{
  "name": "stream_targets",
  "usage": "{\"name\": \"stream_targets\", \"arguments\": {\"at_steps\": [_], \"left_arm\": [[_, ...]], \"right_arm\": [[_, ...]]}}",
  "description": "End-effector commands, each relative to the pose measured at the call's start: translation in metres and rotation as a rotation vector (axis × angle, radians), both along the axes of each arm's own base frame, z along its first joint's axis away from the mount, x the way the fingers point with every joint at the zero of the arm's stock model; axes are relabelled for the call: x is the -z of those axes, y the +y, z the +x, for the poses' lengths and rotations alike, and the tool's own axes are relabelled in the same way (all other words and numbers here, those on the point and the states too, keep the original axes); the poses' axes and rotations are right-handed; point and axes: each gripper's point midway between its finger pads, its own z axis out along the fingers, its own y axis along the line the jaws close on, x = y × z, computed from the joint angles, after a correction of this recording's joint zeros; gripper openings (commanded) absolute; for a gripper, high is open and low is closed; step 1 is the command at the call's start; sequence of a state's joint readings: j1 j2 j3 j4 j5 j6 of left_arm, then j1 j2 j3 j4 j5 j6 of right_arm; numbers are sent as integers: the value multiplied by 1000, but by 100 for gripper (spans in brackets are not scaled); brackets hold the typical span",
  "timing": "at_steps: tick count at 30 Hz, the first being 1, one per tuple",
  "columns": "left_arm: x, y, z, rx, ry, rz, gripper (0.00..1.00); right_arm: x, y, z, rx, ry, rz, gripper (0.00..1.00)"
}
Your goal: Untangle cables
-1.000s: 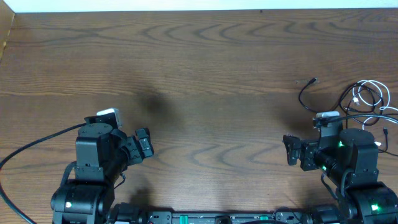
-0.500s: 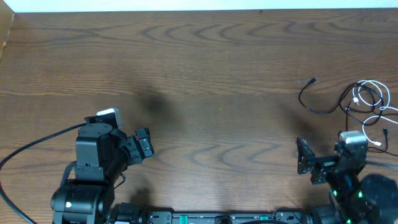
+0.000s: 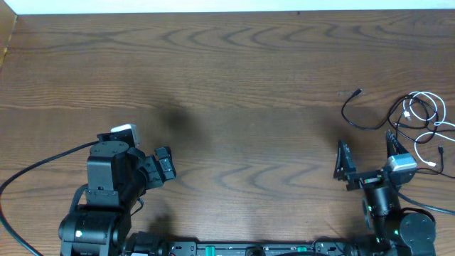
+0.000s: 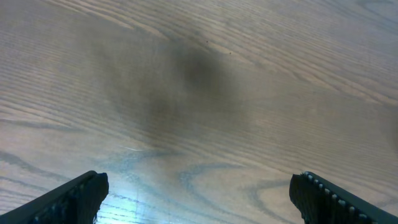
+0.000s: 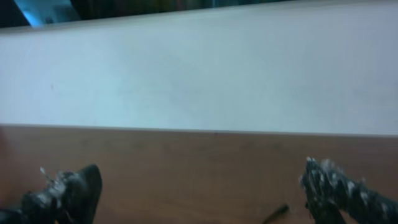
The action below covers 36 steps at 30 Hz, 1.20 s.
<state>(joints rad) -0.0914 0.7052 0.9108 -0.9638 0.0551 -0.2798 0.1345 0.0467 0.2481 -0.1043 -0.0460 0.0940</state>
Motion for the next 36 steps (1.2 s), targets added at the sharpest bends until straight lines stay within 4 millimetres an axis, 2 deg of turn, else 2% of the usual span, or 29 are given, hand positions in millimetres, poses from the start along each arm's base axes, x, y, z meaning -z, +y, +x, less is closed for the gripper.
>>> {"name": "stream_targets", "arguments": {"at_steps": [1,10,17,19,23,24,36], "left_arm": [[2,0,0,11,6,3,98],[2,0,0,11,6,3,98],[2,0,0,11,6,3,98],[2,0,0,11,6,3,98],[2,0,0,11,6,3,98],[2,0,0,11,6,3,98],[2,0,0,11,6,3,98]], "right_arm": [[9,-2,5,18,-47,3,99],[23,-12,12,61,-147,14,99],[26,-24,14,112,-133,9,99],[41,-25,17,118,-73,4,99],[97,-25,20,117,154,-19,99],[101,-26,20,122,171,-20,99],[102,-26,20,122,174,-20,99]]}}
